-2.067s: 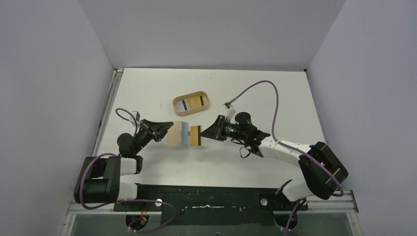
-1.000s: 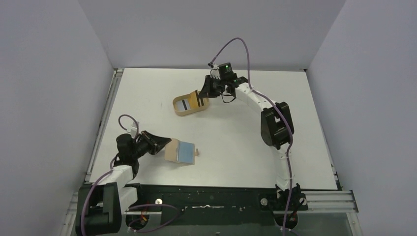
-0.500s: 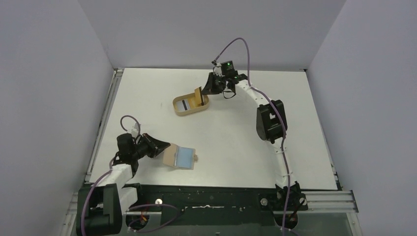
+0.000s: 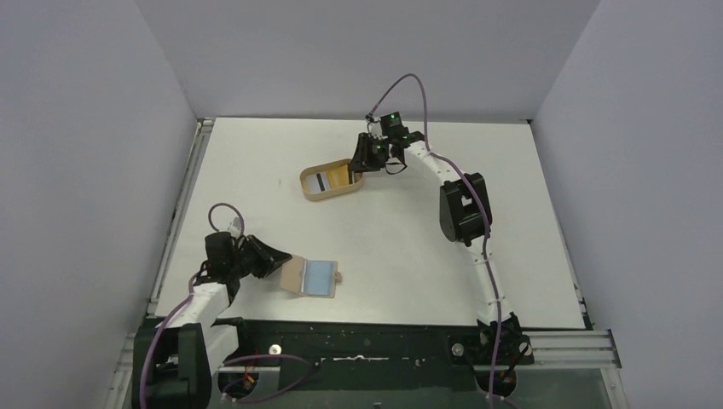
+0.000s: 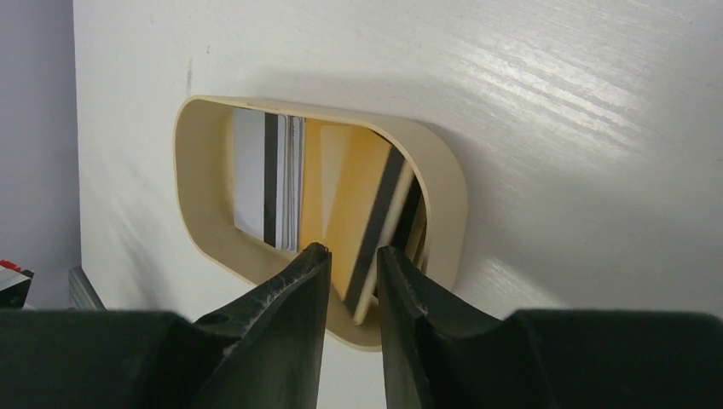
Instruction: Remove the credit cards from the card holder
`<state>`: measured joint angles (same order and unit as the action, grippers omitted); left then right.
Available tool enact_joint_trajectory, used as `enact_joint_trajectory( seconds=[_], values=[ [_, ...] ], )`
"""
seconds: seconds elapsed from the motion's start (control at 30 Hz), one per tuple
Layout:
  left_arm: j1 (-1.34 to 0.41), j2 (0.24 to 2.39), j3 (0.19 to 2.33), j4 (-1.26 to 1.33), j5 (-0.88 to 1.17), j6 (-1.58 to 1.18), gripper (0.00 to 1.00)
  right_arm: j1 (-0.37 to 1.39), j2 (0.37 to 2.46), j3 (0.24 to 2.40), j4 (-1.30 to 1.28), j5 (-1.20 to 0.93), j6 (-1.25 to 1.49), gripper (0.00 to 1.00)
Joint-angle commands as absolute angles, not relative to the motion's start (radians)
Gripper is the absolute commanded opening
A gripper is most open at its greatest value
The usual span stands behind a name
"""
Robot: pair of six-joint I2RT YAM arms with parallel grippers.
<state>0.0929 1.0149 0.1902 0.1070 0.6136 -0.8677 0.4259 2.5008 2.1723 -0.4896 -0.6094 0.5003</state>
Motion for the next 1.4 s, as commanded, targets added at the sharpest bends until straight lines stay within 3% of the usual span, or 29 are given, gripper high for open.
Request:
enact_joint_trajectory(
  seconds=[0.0, 0.1, 0.33, 0.6, 0.77, 0.83, 0.9, 0.93, 1.1, 1.13, 1.2, 1.37],
  values=[
    [0.061, 1.026, 0.184, 0.140, 0.538, -0.873, 0.00, 0.423, 2.452, 2.229, -0.491, -0.606, 0.482, 0.34],
    [0.027, 1.027, 0.184, 0.165, 0.481, -0.908, 0.00, 0.416, 2.424, 2.261, -0.504, -0.607, 0.482, 0.50],
    [-0.141, 1.153, 0.219, 0.299, 0.312, -1.027, 0.00, 0.369, 2.284, 2.282, -0.512, -0.624, 0.494, 0.65],
    [-0.314, 1.447, 0.270, 0.648, 0.161, -1.168, 0.00, 0.326, 1.952, 1.900, -0.421, -0.642, 0.481, 0.72],
    [-0.377, 1.588, 0.393, 0.719, 0.128, -1.194, 0.00, 0.320, 1.748, 1.668, -0.405, -0.648, 0.462, 0.75],
    [-0.384, 1.631, 0.434, 0.736, 0.125, -1.195, 0.00, 0.320, 1.671, 1.588, -0.414, -0.636, 0.451, 0.81],
    [-0.386, 1.664, 0.469, 0.743, 0.130, -1.188, 0.00, 0.321, 1.597, 1.517, -0.424, -0.607, 0.443, 0.95],
    [-0.386, 1.675, 0.483, 0.744, 0.133, -1.182, 0.07, 0.321, 1.556, 1.492, -0.432, -0.594, 0.436, 1.00],
    [-0.375, 1.666, 0.571, 0.646, 0.173, -1.109, 0.43, 0.310, 1.464, 1.430, -0.506, -0.529, 0.396, 1.00],
    [-0.368, 1.651, 0.587, 0.618, 0.188, -1.087, 0.61, 0.309, 1.451, 1.421, -0.514, -0.524, 0.396, 1.00],
    [-0.347, 1.616, 0.614, 0.553, 0.213, -1.045, 0.79, 0.306, 1.429, 1.405, -0.529, -0.519, 0.397, 1.00],
    [-0.262, 1.465, 0.670, 0.295, 0.234, -0.892, 0.89, 0.305, 1.362, 1.339, -0.528, -0.461, 0.395, 1.00]
  ],
)
